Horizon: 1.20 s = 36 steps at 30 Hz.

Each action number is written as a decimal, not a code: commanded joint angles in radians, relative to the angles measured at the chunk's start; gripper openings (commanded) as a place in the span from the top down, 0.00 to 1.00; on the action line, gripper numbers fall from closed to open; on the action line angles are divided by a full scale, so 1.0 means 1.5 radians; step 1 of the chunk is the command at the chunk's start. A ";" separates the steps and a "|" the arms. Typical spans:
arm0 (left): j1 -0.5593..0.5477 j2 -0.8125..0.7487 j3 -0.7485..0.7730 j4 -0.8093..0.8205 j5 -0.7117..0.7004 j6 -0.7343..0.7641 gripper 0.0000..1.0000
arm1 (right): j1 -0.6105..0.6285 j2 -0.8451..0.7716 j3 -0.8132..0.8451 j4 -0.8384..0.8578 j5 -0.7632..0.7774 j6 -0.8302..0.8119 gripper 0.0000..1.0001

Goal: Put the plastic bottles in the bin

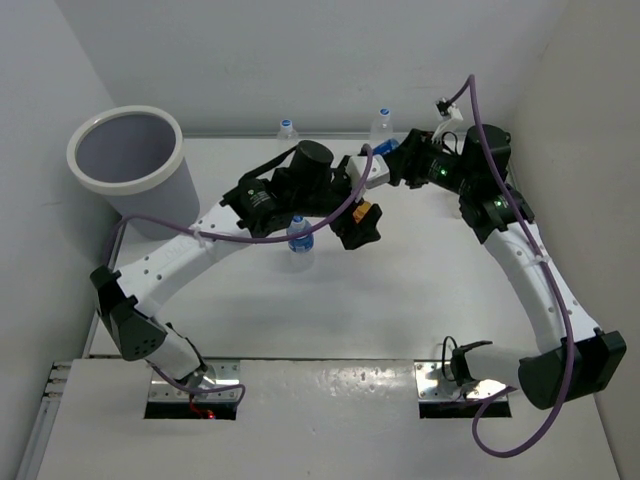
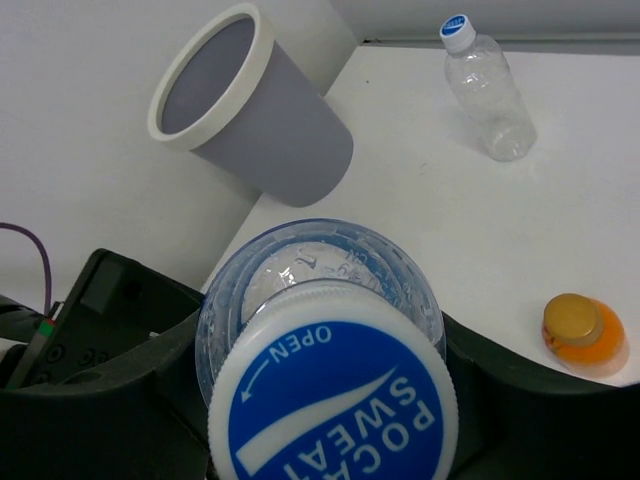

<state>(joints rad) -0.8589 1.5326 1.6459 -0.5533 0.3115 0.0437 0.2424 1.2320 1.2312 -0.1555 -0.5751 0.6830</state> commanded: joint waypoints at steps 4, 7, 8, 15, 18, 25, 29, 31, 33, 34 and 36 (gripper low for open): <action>0.042 -0.052 0.000 0.047 -0.017 0.041 0.06 | 0.012 -0.012 0.019 -0.075 -0.068 -0.008 1.00; 0.048 -0.052 0.000 0.047 -0.035 0.041 0.06 | 0.015 -0.014 0.015 -0.077 -0.067 -0.016 1.00; 0.048 -0.052 0.000 0.047 -0.044 0.041 0.06 | 0.013 -0.014 0.015 -0.082 -0.067 -0.016 1.00; 0.069 -0.052 0.007 0.047 -0.074 0.061 0.06 | 0.013 -0.009 0.032 -0.129 -0.067 -0.039 1.00; 0.084 -0.046 -0.002 0.047 -0.041 0.061 0.05 | 0.013 -0.010 0.041 -0.121 -0.080 -0.031 1.00; 0.113 -0.046 -0.043 0.047 0.123 0.073 0.05 | 0.013 -0.001 0.052 -0.090 -0.125 0.001 1.00; 0.120 -0.046 -0.056 0.047 0.189 0.073 0.04 | 0.013 0.011 0.055 -0.074 -0.136 0.014 1.00; 0.120 -0.040 -0.056 0.047 0.196 0.065 0.04 | 0.014 0.013 0.057 -0.049 -0.153 0.032 1.00; 0.120 -0.034 -0.056 0.059 0.174 0.057 0.04 | 0.021 0.019 0.061 -0.029 -0.170 0.051 1.00; 0.120 -0.034 -0.056 0.059 0.160 0.050 0.06 | 0.023 0.021 0.061 -0.026 -0.182 0.059 1.00; 0.120 -0.034 -0.056 0.076 0.131 0.038 0.08 | 0.034 0.023 0.061 -0.020 -0.193 0.062 1.00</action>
<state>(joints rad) -0.6872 1.4818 1.5620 -0.5045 0.5312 0.1207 0.2714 1.2606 1.2781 -0.2672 -0.7902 0.7280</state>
